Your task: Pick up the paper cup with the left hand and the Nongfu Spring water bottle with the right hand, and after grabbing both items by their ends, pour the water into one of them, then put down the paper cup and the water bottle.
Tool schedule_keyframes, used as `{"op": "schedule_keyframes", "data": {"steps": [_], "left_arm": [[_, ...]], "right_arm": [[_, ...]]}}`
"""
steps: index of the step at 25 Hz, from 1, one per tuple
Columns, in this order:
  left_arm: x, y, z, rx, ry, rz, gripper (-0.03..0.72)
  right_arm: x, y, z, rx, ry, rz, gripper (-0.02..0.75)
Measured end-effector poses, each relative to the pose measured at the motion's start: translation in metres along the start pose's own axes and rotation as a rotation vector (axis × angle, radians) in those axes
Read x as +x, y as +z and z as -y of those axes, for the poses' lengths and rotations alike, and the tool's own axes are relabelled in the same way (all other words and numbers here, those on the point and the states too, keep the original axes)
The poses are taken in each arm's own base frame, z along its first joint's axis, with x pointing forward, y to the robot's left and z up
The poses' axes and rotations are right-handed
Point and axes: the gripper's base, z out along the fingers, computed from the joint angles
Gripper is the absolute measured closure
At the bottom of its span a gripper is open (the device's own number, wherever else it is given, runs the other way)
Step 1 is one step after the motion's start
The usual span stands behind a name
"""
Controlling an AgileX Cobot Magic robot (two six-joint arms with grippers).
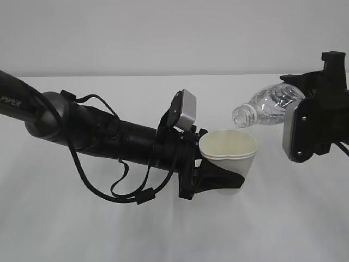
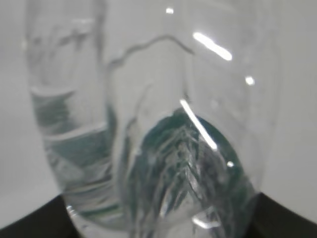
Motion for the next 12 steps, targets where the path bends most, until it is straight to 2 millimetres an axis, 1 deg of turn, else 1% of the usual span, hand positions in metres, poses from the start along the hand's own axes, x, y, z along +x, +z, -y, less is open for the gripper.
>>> {"op": "schedule_keyframes", "data": {"steps": [6,12], "left_arm": [[0.0000,0.0000,0.0000,0.000,0.000,0.000,0.249],[0.0000,0.0000,0.0000,0.000,0.000,0.000,0.249]], "right_arm": [[-0.0003,-0.0003,0.0005,0.001,-0.005,0.003,0.328],[-0.0005,-0.0017,0.0052,0.018,-0.015,0.005,0.328]]}}
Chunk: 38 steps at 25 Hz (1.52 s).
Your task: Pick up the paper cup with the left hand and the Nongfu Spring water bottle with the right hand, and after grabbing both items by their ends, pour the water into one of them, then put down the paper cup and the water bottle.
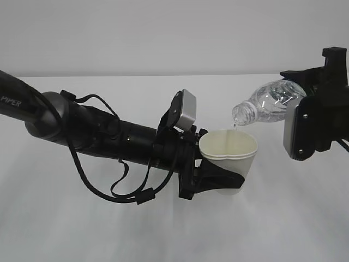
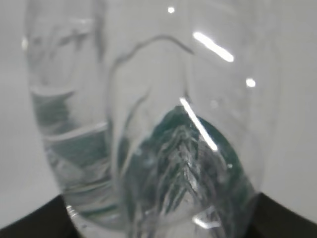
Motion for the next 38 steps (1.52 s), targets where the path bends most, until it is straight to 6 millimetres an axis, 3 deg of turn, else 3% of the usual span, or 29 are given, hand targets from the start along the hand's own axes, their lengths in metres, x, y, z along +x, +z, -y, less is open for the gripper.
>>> {"op": "schedule_keyframes", "data": {"steps": [38], "left_arm": [[0.0000,0.0000,0.0000,0.000,0.000,0.000,0.249]], "right_arm": [[-0.0008,-0.0002,-0.0008,-0.012,-0.018,0.009,0.328]]}}
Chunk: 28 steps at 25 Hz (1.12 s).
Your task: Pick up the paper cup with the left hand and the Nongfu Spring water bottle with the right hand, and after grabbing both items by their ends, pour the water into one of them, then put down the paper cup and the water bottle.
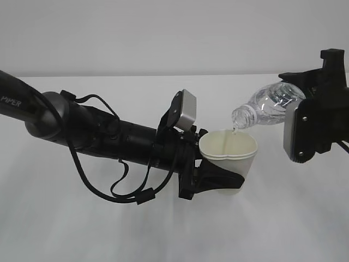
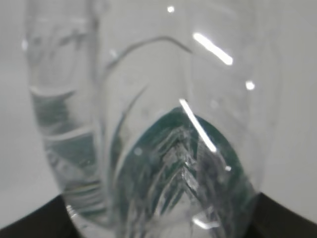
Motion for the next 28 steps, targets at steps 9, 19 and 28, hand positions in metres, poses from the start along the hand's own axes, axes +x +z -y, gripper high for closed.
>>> {"op": "schedule_keyframes", "data": {"steps": [9,19,28], "left_arm": [[0.0000,0.0000,0.0000,0.000,0.000,0.000,0.249],[0.0000,0.0000,0.0000,0.000,0.000,0.000,0.249],[0.0001,0.0000,0.0001,0.002,0.001,-0.001,0.249]], "right_arm": [[0.0000,0.0000,0.0000,0.000,0.000,0.000,0.328],[0.0000,0.0000,0.0000,0.000,-0.003,0.000,0.328],[0.0001,0.0002,0.0007,0.002,-0.018,0.000,0.329]]}}
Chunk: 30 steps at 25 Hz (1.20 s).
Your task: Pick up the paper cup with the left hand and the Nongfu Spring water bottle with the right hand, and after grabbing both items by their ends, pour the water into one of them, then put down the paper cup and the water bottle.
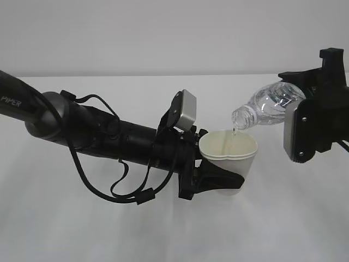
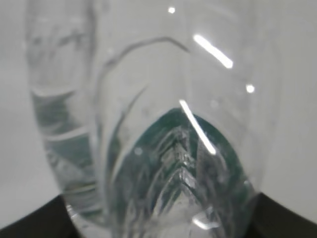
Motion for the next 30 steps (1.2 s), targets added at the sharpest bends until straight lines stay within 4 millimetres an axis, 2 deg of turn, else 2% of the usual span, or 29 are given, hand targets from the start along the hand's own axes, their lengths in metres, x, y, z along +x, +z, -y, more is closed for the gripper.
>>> {"op": "schedule_keyframes", "data": {"steps": [30], "left_arm": [[0.0008,0.0002,0.0001,0.002,0.000,-0.002,0.249]], "right_arm": [[0.0000,0.0000,0.0000,0.000,-0.016,0.000,0.329]]}}
